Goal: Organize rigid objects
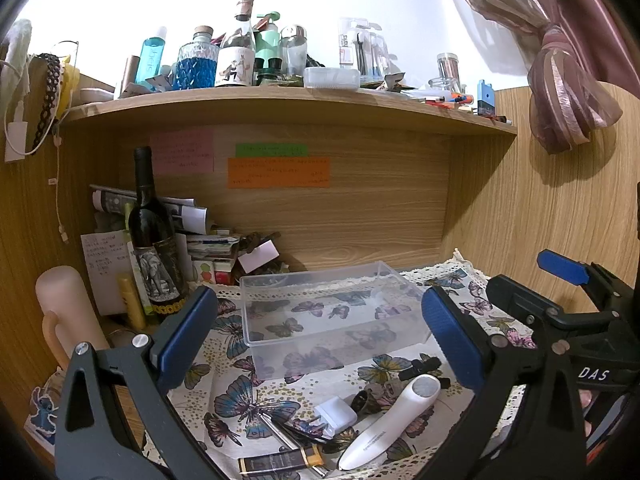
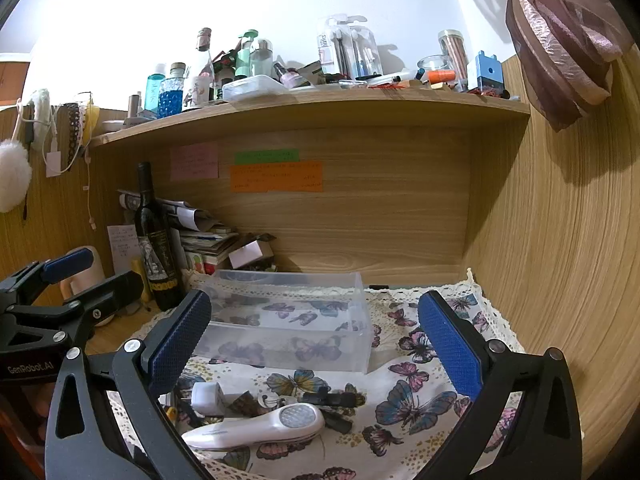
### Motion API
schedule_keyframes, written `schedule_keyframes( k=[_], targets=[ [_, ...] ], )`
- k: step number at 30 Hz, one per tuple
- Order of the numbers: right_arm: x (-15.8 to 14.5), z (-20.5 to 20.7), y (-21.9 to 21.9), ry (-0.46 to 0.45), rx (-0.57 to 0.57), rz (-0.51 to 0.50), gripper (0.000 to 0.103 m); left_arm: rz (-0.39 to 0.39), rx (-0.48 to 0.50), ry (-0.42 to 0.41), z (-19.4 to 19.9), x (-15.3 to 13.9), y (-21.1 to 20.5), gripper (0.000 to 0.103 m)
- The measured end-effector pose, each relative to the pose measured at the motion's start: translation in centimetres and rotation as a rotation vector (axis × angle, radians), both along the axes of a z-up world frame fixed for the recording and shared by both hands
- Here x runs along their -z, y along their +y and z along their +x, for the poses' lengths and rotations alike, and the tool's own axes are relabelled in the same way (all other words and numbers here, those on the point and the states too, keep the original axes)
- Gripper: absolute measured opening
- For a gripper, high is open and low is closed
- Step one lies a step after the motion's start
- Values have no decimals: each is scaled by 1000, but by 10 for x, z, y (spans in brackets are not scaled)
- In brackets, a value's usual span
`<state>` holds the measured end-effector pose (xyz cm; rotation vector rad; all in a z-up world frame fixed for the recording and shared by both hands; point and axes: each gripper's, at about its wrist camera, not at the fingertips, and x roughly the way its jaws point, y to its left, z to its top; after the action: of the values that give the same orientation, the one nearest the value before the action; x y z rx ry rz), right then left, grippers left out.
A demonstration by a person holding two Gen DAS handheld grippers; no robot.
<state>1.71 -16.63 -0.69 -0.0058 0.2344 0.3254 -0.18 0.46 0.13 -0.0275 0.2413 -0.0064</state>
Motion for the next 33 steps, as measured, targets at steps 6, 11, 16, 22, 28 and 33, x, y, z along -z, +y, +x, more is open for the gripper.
schedule_keyframes(
  k=[6, 11, 16, 22, 28, 33],
  targets=[
    [0, -1, 0, 2, 0, 1, 103, 0, -1, 1, 0, 0, -1, 103],
    [-1, -1, 0, 5, 0, 6, 103, -3, -1, 1, 1, 0, -2, 103],
    [-1, -1, 0, 7, 0, 7, 103, 0, -2, 2, 1, 1, -2, 103],
    [-2, -1, 0, 10, -1, 13, 103, 2, -3, -2, 1, 0, -2, 103],
    [-3, -3, 1, 5, -5, 18, 103, -4, 8, -8, 1, 0, -2, 103],
    [-2, -2, 0, 18, -31, 36, 103, -34, 24, 6, 4, 3, 3, 103]
  ],
)
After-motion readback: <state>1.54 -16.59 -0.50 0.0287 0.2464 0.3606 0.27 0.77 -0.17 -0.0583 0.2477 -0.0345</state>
